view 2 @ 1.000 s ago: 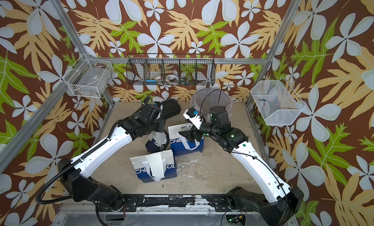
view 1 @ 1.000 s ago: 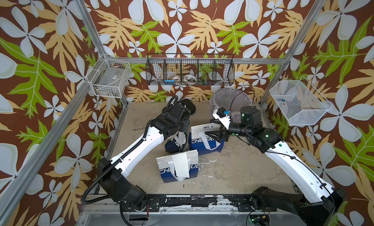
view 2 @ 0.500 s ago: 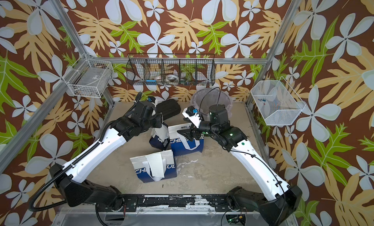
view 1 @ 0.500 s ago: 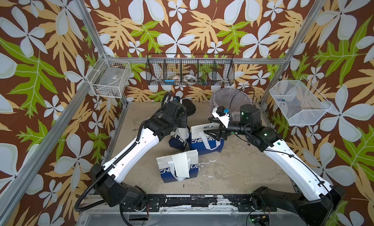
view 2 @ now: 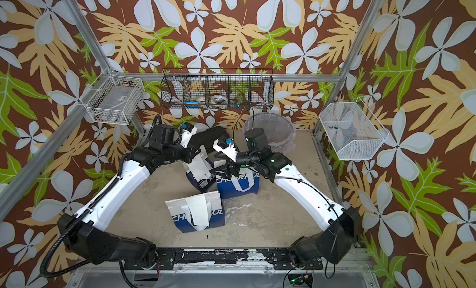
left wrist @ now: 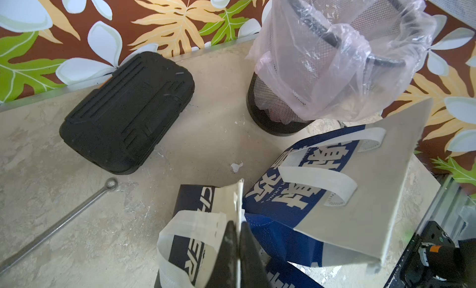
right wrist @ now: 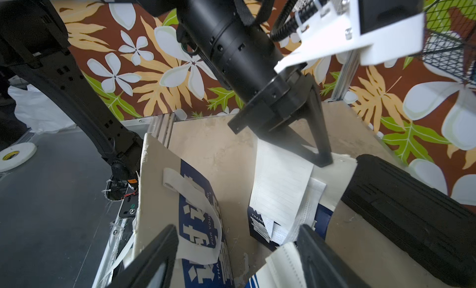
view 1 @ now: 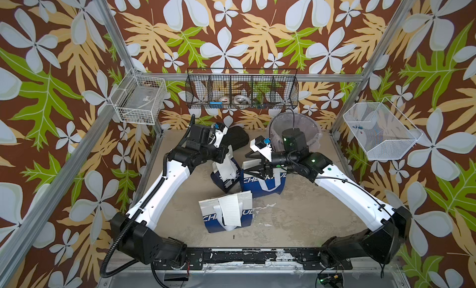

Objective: Shred takeout receipts and throw away
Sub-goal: Pick up the takeout bag from the center of the board, then place the takeout bag at the center of the board.

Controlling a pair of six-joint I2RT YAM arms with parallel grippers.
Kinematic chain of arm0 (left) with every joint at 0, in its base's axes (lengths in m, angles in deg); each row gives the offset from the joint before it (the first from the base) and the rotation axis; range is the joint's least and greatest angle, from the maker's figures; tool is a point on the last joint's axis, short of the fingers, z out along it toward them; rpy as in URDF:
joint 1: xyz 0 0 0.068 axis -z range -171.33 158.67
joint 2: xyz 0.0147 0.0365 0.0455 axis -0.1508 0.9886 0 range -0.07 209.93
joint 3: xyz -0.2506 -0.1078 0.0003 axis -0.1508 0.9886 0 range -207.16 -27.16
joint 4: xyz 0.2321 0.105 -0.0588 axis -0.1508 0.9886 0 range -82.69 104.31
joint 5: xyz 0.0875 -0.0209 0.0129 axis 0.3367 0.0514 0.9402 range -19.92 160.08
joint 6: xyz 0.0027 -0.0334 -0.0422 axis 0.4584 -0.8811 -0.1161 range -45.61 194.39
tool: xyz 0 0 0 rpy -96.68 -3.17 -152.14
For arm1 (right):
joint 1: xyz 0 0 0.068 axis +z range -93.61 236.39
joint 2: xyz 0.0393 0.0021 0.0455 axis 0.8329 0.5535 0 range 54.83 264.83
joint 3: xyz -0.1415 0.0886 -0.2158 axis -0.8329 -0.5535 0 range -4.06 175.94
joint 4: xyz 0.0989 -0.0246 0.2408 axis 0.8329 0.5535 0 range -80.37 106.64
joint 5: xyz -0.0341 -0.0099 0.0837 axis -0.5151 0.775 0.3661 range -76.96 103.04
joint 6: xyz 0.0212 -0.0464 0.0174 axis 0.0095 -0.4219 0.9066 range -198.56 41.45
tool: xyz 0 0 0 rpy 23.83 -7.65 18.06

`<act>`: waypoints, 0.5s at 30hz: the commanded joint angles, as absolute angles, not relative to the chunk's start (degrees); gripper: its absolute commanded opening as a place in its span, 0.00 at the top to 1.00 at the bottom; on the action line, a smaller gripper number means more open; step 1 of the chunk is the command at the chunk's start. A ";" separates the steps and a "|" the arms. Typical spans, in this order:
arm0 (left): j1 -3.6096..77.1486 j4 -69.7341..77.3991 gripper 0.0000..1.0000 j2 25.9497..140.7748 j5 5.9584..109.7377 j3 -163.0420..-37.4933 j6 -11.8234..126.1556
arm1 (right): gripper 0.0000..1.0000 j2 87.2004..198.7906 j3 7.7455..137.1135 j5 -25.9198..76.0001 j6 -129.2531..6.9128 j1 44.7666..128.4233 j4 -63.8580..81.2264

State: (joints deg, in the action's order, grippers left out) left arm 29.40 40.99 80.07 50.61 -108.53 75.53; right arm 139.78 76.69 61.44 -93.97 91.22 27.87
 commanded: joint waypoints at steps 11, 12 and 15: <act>24.95 36.19 1.00 76.74 35.07 -107.04 76.43 | 0.28 154.98 88.50 66.76 -97.14 93.31 32.31; 24.69 35.83 1.00 76.50 34.50 -106.70 76.28 | 0.28 155.68 88.78 67.07 -96.80 93.31 32.03; 24.24 35.52 1.00 76.41 33.83 -106.26 76.23 | 0.28 158.19 90.23 66.91 -96.05 93.31 32.22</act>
State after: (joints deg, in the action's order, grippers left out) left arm 24.53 37.86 76.68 37.59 -106.47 76.98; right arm 156.91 89.13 65.88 -96.58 93.25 30.93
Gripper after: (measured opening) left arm 0.061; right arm 0.715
